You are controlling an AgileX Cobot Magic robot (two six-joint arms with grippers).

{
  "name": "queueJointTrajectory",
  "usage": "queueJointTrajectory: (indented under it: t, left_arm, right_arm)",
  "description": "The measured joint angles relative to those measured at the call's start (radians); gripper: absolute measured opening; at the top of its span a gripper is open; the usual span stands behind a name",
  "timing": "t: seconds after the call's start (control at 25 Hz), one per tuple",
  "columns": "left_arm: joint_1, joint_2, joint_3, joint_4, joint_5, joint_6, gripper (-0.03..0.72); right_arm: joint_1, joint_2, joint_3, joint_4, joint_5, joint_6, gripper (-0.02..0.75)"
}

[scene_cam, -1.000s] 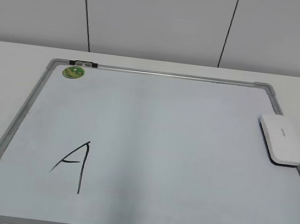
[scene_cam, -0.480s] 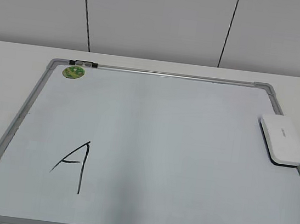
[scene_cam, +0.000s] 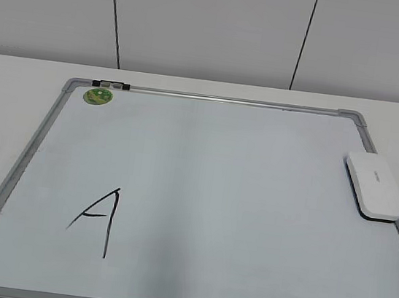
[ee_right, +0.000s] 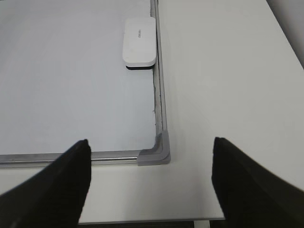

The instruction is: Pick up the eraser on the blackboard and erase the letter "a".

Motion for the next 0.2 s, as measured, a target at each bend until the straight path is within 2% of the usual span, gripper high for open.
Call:
queueJointTrajectory:
  t: [0.2]
  left_arm:
    - [0.0,0.0,0.0,0.0,0.0,0.0,0.482]
  right_arm:
    - [0.0,0.0,0.0,0.0,0.0,0.0,0.587]
